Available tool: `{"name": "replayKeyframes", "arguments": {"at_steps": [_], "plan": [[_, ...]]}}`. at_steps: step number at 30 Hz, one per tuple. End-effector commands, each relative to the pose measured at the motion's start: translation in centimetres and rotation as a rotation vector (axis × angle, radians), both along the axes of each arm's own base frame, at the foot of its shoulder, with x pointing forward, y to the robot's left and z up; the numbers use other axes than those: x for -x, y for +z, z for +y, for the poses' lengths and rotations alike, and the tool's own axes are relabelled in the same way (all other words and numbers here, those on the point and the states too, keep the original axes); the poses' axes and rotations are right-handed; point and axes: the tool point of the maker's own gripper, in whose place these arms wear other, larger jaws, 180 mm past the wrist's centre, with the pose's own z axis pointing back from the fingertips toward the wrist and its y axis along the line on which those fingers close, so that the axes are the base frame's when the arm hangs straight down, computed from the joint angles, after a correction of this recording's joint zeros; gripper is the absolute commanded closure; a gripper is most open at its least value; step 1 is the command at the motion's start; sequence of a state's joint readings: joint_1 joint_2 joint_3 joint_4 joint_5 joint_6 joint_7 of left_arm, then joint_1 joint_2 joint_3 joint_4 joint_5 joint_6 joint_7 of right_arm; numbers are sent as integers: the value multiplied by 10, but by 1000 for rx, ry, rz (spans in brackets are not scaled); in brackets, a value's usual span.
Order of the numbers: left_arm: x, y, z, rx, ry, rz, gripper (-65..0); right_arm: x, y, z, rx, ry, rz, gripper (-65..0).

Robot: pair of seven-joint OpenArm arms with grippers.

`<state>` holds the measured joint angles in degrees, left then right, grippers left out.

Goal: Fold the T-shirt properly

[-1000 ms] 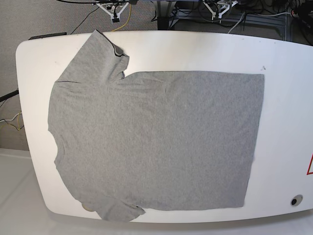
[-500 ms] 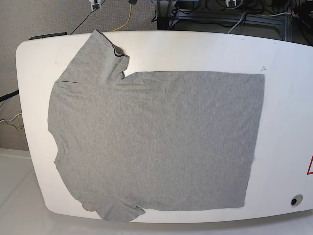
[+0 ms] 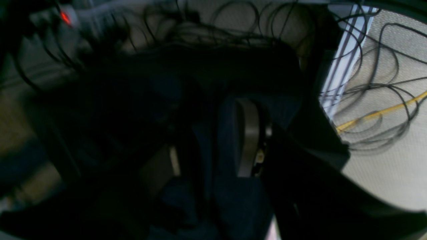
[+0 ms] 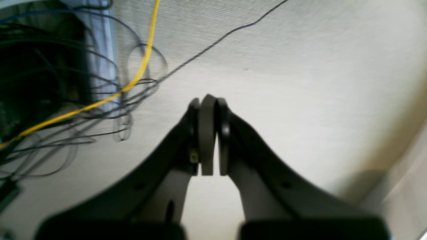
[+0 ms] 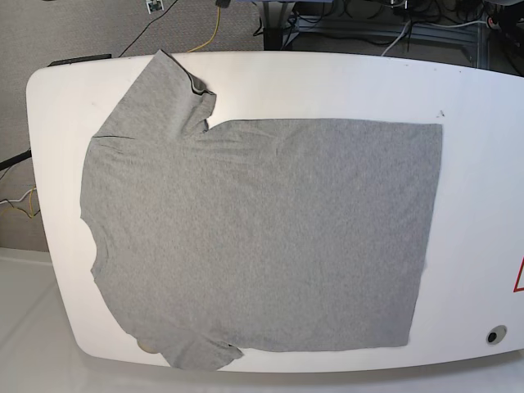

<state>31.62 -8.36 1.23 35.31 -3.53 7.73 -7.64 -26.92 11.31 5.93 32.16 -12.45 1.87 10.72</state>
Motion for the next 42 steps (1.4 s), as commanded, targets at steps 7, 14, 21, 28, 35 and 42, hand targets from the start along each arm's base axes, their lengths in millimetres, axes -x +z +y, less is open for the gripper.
{"name": "replayKeyframes", "arguments": {"at_steps": [7,14,21,28,35,42], "plan": [[13,38,-1,24,-109,-34,-199,30,42,-17,27,64,-22,-12],[-1,59,9,1,-163,-76,-198,35,66,-19,27,105,-51,-10],[-25,88,30,2,-165,-88,-198,31,93,-46,65,194,-72,-11],[-78,122,46,-44,-158,-234,-201,-9,121,-43,38,195,-174,-16],[-105,147,46,-69,-171,-325,-205,-39,149,-28,4,154,-253,-20],[-123,164,31,-44,-221,-387,-202,-61,181,-26,22,115,-294,-28]]}}
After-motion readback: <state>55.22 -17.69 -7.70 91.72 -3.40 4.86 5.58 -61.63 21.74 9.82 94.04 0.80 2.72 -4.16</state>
